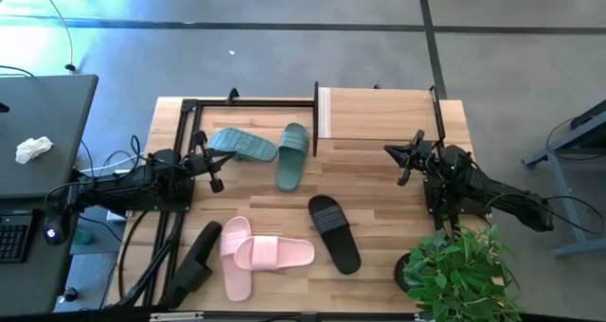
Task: Pick and place slides into the shelf
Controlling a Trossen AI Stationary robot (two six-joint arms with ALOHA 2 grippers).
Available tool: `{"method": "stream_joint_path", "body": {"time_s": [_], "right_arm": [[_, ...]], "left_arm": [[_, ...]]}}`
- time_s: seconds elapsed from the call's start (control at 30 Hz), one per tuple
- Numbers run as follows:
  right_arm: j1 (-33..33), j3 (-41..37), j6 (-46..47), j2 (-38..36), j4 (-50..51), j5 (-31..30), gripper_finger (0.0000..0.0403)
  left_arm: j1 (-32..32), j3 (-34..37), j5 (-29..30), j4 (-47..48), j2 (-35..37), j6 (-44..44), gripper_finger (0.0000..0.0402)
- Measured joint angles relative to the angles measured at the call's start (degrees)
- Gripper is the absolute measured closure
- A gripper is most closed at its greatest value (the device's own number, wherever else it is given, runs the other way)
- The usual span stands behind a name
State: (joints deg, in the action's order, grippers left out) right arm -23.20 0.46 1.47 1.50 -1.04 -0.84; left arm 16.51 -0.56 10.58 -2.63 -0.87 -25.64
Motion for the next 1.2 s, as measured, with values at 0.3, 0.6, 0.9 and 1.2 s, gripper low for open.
{"method": "stream_joint_path", "body": {"time_s": [0.3,0.6,0.9,1.2], "right_arm": [[0.0,0.0,0.0,0.0,0.0,0.0,0.0403],[0.0,0.0,0.0,0.0,0.0,0.0,0.0403],[0.0,0.0,0.0,0.0,0.0,0.0,0.0403],[0.0,0.9,17.6,0.0,-3.7,0.0,0.0403]], "left_arm": [[0.0,0.0,0.0,0.0,0.0,0.0,0.0401],[0.0,0.0,0.0,0.0,0.0,0.0,0.0401],[0.0,0.0,0.0,-1.4,0.0,0.0,0.0401],[0.0,0.0,0.0,-1.7,0.0,0.5,0.0401]]}}
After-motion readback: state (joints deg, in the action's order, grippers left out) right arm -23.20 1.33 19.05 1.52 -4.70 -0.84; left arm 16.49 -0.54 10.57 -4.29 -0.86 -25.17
